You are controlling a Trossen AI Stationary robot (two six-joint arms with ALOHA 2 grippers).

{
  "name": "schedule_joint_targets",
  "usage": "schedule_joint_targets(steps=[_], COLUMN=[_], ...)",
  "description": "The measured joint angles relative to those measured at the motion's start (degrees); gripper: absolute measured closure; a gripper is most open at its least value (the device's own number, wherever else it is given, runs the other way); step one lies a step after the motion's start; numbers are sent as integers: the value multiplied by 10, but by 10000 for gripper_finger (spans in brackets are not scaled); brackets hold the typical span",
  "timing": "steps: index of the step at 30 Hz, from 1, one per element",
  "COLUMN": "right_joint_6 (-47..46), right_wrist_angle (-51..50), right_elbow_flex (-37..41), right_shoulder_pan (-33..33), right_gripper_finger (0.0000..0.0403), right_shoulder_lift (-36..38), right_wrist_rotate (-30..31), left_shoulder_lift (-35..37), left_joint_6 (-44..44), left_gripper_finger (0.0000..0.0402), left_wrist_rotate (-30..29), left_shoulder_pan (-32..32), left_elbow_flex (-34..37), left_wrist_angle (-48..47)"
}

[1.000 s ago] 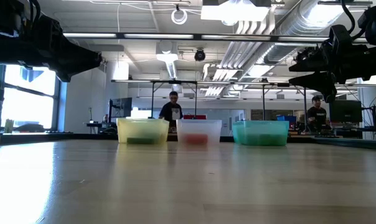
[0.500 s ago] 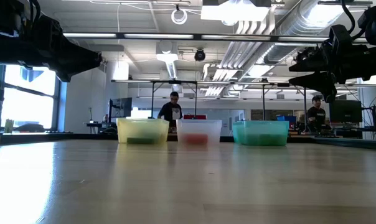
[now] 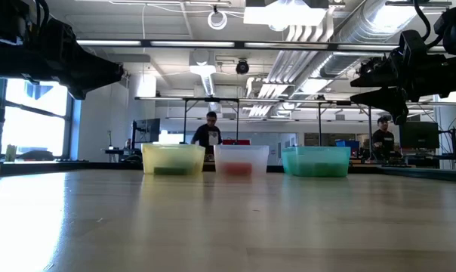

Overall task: Sort & place blocks by color
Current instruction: Return to Home Position

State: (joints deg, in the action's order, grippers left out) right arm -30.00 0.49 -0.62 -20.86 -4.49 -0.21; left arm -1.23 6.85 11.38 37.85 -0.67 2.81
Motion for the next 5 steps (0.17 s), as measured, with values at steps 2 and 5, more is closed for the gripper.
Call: schedule_joint_targets(steps=[2, 5], right_joint_6=[0, 0], right_wrist_angle=[0, 0], right_elbow_flex=[0, 0], right_shoulder_pan=[0, 0], right_gripper_finger=[233, 233], right_shoulder_lift=[0, 0], right_wrist_rotate=[0, 0], left_shoulder_lift=[0, 0], left_joint_6=[0, 0], left_gripper_finger=[199, 199], left_wrist_rotate=[0, 0], left_shoulder_pan=[0, 0], left_elbow_flex=[0, 0], left_wrist_angle=[0, 0])
